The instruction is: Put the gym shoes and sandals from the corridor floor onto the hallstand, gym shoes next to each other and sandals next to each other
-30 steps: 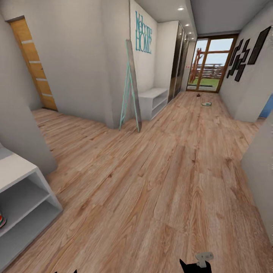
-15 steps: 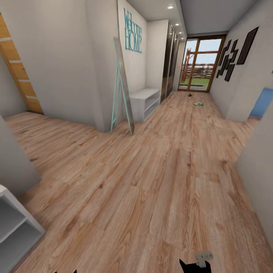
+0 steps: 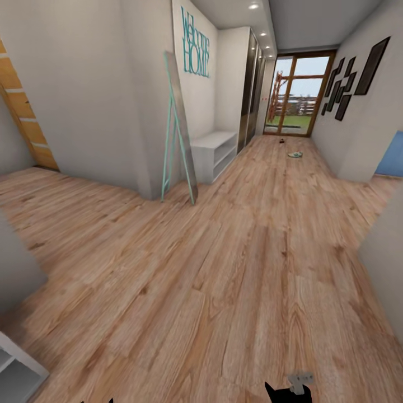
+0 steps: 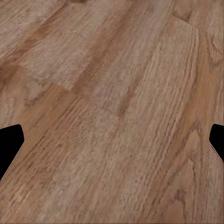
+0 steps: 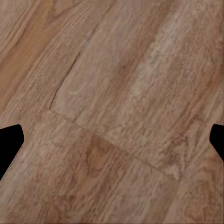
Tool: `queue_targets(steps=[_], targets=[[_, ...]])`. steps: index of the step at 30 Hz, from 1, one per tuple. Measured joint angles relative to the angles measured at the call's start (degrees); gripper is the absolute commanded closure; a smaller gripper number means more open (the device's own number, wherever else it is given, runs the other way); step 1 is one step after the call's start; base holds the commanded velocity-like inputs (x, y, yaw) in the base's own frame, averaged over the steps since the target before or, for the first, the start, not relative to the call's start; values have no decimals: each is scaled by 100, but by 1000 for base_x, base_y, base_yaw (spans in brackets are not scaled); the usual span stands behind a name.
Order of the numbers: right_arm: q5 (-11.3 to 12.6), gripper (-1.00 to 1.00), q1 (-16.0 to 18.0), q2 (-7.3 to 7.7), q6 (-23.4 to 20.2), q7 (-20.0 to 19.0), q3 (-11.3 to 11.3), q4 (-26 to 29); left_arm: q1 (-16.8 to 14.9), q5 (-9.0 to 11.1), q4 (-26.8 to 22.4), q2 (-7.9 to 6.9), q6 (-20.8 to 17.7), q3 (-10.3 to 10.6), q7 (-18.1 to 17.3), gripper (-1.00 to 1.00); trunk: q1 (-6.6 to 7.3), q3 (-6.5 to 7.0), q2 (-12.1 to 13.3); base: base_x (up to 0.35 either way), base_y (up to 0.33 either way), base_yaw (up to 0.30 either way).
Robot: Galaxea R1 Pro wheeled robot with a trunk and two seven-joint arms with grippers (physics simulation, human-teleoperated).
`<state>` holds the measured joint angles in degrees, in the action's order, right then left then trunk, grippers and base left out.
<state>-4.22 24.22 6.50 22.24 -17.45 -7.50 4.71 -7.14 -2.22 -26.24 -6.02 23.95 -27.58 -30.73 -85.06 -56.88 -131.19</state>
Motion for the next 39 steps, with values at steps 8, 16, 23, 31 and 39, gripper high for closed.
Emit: queue_targets(steps=[8,16,23,31,39], targets=[[0,-100,0,0,0,4,0,-2,1,-1,0,0,0,2,0,-100,0,0,0,338,0,0],[0,-100,-1,0,0,10,-3,-7,1,-6,1,0,0,2,-1,-100,0,0,0,338,0,-42],[0,-100,-2,1,0,13,-6,-7,0,-6,2,0,-1,3,-1,-100,0,0,0,338,0,-224],[0,-100,-2,1,0,19,-5,-10,-2,-8,2,0,-1,4,-1,-100,0,0,0,338,0,-279],[0,-100,-2,1,0,20,-5,-14,-2,-8,2,0,-1,6,-1,-100,0,0,0,338,0,-290]])
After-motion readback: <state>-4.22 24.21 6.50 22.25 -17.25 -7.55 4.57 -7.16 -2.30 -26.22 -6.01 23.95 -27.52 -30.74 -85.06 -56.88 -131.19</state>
